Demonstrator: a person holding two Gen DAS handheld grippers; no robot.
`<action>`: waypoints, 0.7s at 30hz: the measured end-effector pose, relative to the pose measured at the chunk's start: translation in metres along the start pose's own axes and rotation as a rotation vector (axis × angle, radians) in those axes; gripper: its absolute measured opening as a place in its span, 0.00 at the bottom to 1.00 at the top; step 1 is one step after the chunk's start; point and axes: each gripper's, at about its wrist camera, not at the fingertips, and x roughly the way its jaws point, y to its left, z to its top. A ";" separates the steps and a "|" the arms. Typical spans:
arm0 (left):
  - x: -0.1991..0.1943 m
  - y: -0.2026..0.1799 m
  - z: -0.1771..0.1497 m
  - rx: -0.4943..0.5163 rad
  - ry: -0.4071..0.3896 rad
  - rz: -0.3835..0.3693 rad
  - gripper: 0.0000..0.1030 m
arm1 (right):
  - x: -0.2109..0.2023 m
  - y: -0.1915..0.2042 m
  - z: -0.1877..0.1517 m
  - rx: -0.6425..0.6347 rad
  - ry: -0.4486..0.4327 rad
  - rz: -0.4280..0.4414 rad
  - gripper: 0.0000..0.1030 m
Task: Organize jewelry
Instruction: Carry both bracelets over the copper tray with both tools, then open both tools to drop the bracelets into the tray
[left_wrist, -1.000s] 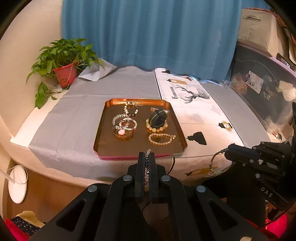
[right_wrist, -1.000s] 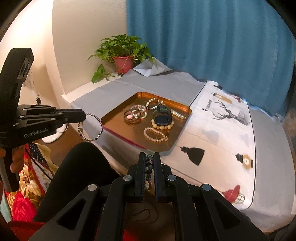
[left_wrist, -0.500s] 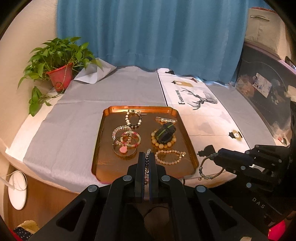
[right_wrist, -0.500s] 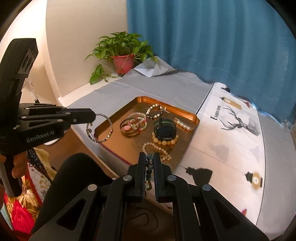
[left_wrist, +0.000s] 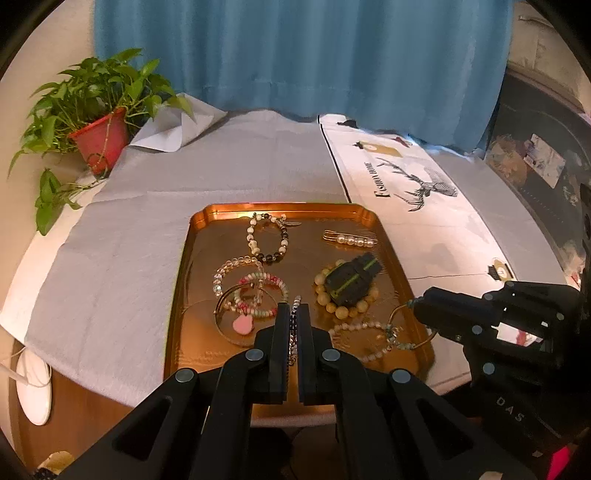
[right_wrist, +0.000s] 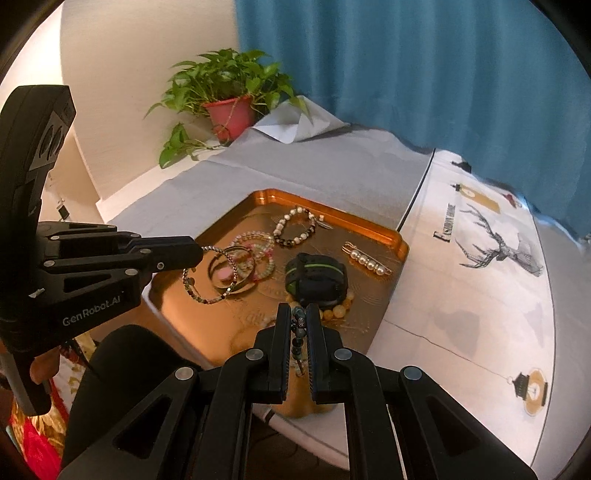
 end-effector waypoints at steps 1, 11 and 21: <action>0.004 0.000 0.001 0.002 0.003 0.002 0.01 | 0.004 -0.001 0.000 0.003 0.003 0.001 0.08; 0.040 0.011 -0.004 -0.032 0.077 0.123 0.99 | 0.051 -0.013 -0.007 0.032 0.117 -0.049 0.78; -0.018 0.003 -0.051 -0.049 0.023 0.180 0.99 | 0.004 -0.006 -0.034 0.069 0.074 -0.151 0.81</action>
